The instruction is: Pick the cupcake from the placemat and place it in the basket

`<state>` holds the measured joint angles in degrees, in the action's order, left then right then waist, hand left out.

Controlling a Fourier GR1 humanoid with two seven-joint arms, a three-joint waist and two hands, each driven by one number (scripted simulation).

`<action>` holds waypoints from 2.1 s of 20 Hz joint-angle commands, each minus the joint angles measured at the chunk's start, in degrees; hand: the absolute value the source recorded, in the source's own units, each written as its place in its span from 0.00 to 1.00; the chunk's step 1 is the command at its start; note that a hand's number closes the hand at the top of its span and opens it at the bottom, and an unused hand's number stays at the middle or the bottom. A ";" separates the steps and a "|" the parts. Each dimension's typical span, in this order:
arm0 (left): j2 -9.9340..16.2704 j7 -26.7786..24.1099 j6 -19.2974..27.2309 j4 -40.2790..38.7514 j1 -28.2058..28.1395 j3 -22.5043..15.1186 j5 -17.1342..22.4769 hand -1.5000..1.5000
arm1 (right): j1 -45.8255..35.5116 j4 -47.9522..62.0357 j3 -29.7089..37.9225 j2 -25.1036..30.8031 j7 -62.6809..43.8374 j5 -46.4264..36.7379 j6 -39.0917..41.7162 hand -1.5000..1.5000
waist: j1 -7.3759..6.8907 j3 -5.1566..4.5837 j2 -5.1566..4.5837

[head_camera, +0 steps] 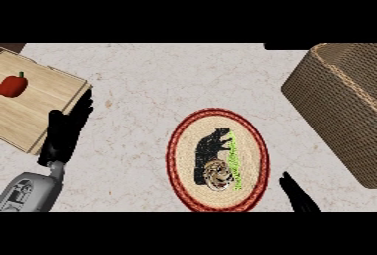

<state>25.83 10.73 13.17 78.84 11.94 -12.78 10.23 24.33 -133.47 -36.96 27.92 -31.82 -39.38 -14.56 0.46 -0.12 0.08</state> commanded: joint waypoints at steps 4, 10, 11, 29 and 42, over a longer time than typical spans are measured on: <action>0.45 3.42 -2.87 3.98 -0.21 2.54 0.34 0.50 | -2.62 2.04 -1.67 -3.12 -2.80 -9.56 -1.08 0.00 | -0.33 0.12 0.07; -3.76 -2.35 -3.90 -3.74 0.67 3.70 -4.33 0.50 | -11.48 12.82 0.58 -10.34 -1.84 -6.38 0.71 0.00 | -0.43 0.12 -0.12; -3.82 -2.92 -4.67 -5.70 1.46 4.67 -3.88 0.50 | -10.58 14.23 -3.92 -13.46 -2.49 -10.31 -1.49 0.00 | -0.31 0.11 -0.10; -9.22 2.13 -7.48 0.11 -0.23 9.76 -10.99 0.50 | -18.88 27.00 2.34 -21.90 1.54 -10.68 0.95 0.00 | -0.45 0.12 -0.06; -10.32 2.78 -11.22 2.32 -0.79 13.63 -12.99 0.50 | -16.49 36.55 1.57 -25.09 6.90 -11.07 -2.75 0.00 | -0.46 0.13 -0.04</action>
<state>15.58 12.35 3.03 78.58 12.23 -0.26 -2.45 7.19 -100.49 -34.63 4.45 -26.55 -49.66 -15.38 0.06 0.00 0.02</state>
